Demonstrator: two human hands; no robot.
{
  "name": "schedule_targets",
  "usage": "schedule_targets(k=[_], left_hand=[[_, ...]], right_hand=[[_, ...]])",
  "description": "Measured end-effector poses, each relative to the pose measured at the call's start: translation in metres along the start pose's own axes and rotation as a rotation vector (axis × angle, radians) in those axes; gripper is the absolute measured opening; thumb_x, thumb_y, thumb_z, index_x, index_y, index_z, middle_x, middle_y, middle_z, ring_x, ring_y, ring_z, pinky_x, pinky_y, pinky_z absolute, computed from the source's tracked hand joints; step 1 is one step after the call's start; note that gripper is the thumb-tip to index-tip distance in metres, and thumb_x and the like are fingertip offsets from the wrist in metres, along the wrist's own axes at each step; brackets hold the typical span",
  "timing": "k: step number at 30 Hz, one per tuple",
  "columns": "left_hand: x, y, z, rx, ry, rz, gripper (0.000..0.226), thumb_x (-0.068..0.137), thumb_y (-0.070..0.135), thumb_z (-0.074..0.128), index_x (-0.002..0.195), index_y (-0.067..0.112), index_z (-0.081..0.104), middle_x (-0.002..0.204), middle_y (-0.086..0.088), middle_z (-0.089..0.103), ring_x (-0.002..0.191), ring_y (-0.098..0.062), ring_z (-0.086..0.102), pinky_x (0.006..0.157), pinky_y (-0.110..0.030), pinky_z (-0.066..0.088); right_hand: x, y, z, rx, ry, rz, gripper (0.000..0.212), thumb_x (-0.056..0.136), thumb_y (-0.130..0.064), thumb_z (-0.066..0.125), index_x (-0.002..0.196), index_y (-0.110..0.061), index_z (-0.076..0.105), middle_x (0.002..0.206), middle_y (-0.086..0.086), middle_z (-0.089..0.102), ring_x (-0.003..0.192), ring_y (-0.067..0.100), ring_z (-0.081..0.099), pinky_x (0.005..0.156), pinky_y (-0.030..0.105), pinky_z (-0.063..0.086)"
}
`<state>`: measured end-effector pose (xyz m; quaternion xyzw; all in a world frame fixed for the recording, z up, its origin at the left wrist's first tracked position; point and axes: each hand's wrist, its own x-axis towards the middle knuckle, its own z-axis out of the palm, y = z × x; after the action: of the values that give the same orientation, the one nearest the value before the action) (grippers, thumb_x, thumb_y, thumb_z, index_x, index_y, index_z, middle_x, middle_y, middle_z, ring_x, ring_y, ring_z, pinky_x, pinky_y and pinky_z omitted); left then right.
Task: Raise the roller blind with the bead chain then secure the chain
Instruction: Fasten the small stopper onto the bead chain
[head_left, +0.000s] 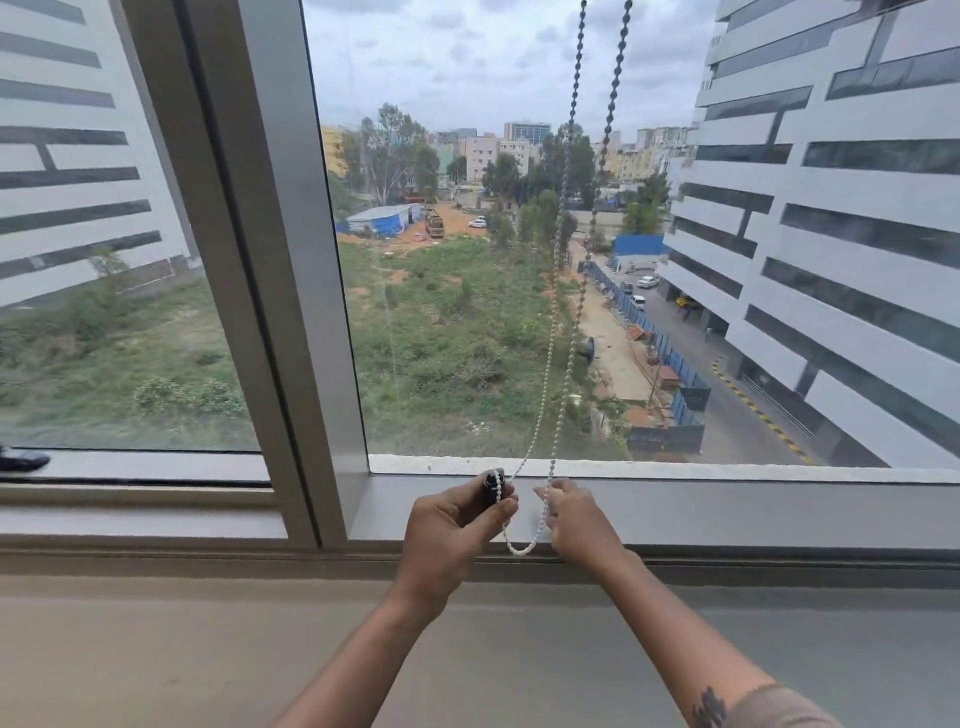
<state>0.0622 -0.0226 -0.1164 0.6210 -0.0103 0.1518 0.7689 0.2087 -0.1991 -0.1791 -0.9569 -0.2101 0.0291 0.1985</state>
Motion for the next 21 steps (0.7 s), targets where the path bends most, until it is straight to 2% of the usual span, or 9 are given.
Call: schedule_targets(k=[3,6,8,11,14,17,21], left_hand=[[0.001,0.003,-0.001,-0.001,0.003,0.010,0.023,0.091,-0.004,0.081,0.101,0.015,0.088,0.097,-0.010,0.080,0.090,-0.022,0.068,0.096,-0.045,0.058],[0.002,0.006,-0.002,-0.016,0.002,0.007,0.027,0.091,-0.005,0.081,0.101,0.019,0.089,0.097,-0.010,0.080,0.092,-0.023,0.068,0.099,-0.047,0.057],[0.002,0.007,-0.002,-0.030,0.005,0.002,0.029,0.090,-0.006,0.080,0.102,0.020,0.089,0.098,-0.010,0.081,0.092,-0.022,0.068,0.099,-0.048,0.058],[0.002,0.008,-0.002,-0.058,0.006,0.007,0.033,0.090,-0.009,0.079,0.110,0.016,0.087,0.100,-0.010,0.082,0.094,-0.018,0.073,0.097,-0.037,0.062],[0.003,0.008,-0.002,-0.042,0.010,0.015,0.036,0.090,-0.010,0.078,0.116,0.014,0.084,0.101,-0.011,0.083,0.093,-0.015,0.074,0.093,-0.032,0.063],[0.003,0.008,-0.002,-0.030,0.019,0.009,0.036,0.091,-0.010,0.078,0.121,0.010,0.081,0.103,-0.013,0.083,0.094,-0.016,0.074,0.098,-0.039,0.063],[0.001,0.008,0.000,-0.042,0.029,-0.009,0.035,0.092,-0.010,0.076,0.122,0.008,0.081,0.103,-0.014,0.082,0.091,-0.019,0.070,0.102,-0.048,0.058]], right_hand=[[0.003,0.001,0.003,-0.107,-0.028,-0.021,0.052,0.102,0.000,0.049,0.151,-0.014,0.060,0.152,0.010,0.053,0.138,0.035,0.048,0.115,0.042,0.046],[0.004,0.001,0.004,-0.055,0.007,-0.015,0.037,0.100,0.002,0.049,0.123,-0.007,0.077,0.124,0.014,0.063,0.122,0.036,0.057,0.098,0.036,0.048],[0.004,0.001,0.002,-0.003,0.025,-0.010,0.028,0.099,0.002,0.054,0.110,-0.003,0.079,0.116,0.015,0.067,0.114,0.036,0.063,0.088,0.033,0.048],[0.001,-0.004,-0.007,0.126,0.042,-0.020,0.026,0.097,0.000,0.066,0.116,-0.006,0.081,0.117,0.011,0.076,0.109,0.029,0.071,0.096,0.034,0.055],[-0.007,-0.015,-0.028,0.277,0.105,-0.057,0.015,0.092,-0.006,0.079,0.105,-0.011,0.084,0.094,0.004,0.081,0.083,0.017,0.070,0.080,0.028,0.054],[-0.019,-0.026,-0.062,0.410,0.096,-0.145,0.011,0.088,-0.010,0.086,0.098,-0.012,0.086,0.077,-0.004,0.079,0.066,0.008,0.068,0.066,0.023,0.055],[-0.038,-0.038,-0.101,0.516,0.053,-0.194,0.014,0.087,-0.007,0.088,0.101,-0.007,0.086,0.073,0.004,0.081,0.060,0.012,0.069,0.061,0.029,0.057]])
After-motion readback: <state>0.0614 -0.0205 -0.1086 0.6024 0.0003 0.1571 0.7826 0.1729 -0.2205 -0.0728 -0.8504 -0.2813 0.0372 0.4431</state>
